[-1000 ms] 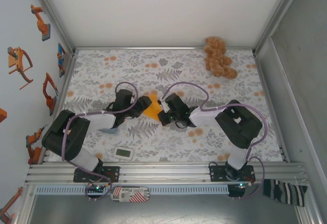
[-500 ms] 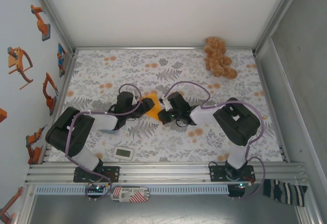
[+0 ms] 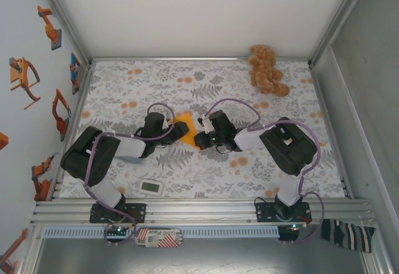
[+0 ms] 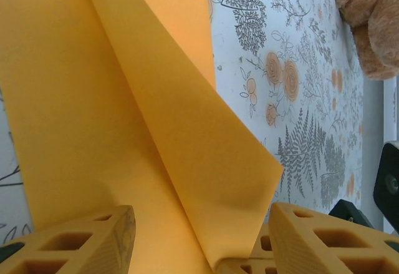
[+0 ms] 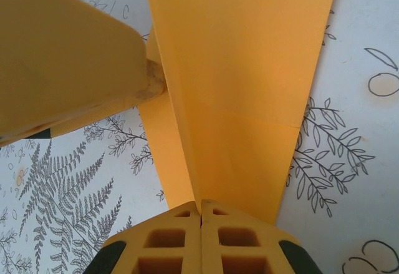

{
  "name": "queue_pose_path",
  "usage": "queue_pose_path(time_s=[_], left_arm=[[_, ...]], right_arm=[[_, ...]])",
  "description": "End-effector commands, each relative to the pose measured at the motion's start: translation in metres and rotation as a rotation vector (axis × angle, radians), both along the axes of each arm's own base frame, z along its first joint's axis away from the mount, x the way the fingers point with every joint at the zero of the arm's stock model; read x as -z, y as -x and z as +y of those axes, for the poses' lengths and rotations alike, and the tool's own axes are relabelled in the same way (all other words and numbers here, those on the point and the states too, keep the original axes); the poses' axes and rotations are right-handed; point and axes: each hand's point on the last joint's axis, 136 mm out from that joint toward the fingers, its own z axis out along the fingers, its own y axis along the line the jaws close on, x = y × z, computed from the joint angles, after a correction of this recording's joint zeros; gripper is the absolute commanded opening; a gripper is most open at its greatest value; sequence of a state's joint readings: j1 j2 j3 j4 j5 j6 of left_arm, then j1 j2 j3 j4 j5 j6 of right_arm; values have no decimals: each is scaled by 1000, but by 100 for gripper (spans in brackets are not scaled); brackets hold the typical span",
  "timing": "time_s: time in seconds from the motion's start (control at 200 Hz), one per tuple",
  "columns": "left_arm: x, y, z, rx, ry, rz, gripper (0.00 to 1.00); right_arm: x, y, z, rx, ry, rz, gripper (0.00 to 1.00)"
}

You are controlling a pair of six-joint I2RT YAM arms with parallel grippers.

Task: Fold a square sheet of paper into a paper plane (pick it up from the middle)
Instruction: Fourth fold the wing at the center of the table.

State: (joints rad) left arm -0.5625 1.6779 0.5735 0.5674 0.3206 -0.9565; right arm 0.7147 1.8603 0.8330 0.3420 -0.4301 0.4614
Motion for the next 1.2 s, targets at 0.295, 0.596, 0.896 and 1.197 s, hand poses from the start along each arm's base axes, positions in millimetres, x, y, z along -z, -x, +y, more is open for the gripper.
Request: queue_pose_path(time_s=[0.295, 0.596, 0.896, 1.197], left_arm=[[22, 2, 5, -2, -91, 77, 50], [55, 12, 24, -58, -243, 260, 49], [76, 20, 34, -101, -307, 382, 49], [85, 26, 34, -92, -334, 436, 50]], right_arm=[[-6, -3, -1, 12, -22, 3, 0], [-13, -5, -8, 35, 10, -29, 16], [-10, -1, -14, 30, 29, -35, 26], [-1, 1, -16, 33, 51, -11, 23]])
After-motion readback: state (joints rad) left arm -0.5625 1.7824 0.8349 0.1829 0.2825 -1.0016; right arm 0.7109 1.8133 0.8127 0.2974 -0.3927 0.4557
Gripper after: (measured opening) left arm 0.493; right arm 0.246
